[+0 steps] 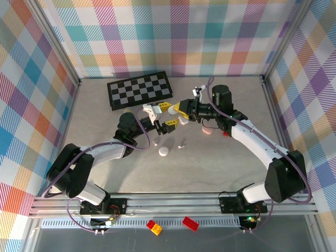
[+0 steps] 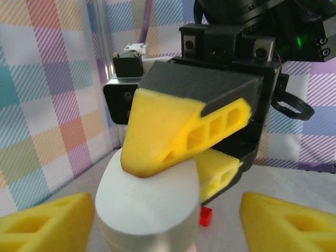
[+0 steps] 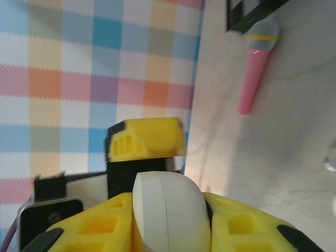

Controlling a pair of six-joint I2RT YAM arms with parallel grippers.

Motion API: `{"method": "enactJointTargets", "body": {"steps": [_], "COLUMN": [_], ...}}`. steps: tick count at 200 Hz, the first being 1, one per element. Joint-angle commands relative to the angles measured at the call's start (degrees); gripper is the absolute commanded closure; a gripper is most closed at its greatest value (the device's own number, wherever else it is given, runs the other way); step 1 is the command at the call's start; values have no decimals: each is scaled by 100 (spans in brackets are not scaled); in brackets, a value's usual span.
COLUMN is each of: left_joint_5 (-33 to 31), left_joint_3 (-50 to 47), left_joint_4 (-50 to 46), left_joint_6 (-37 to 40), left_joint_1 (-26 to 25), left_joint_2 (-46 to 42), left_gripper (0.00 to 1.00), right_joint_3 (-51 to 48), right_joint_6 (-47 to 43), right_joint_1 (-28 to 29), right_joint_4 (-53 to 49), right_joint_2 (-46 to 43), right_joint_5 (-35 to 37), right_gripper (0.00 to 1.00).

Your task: Insert the wireless bluetooth earbuds into the charging case

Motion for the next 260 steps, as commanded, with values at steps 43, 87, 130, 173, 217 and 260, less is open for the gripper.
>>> {"method": "enactJointTargets", "body": {"steps": [43,87,130,173,217,260], "left_joint_5": [-365,-949,-2073,-2872,-2869,-3161], "left_joint_3": [-530,-962,-695,-316,-15,511], "left_joint_4": [-977,-2594,-4574,-5771,-6659,-7774], "left_joint_6": [444,857,994,699,515,26], "left_joint_1": [-53,-156,-445,-756,-773,-906], "left_joint_2": [-596,-1393,-1671,-1559,-1375,-1109], "left_gripper": [0,0,0,0,0,0], "right_joint_3": [-1137,-2345,-3141,-3337,-3273,-2855], "right_joint_6": [-1004,-1055,-746,-734,-1140,-1952], "right_joint_1": [-597,-808,-859,-881,-984,-1062], "right_joint_4": [-1096,-1069,-156,233,-222,-1572], "right_joint_2": [-915,-1004,-542,-48,-80,-928], "right_joint_5": [2177,2572,2274,2325,2660,3561], "right_gripper": [83,84,84,79,56,26]}}
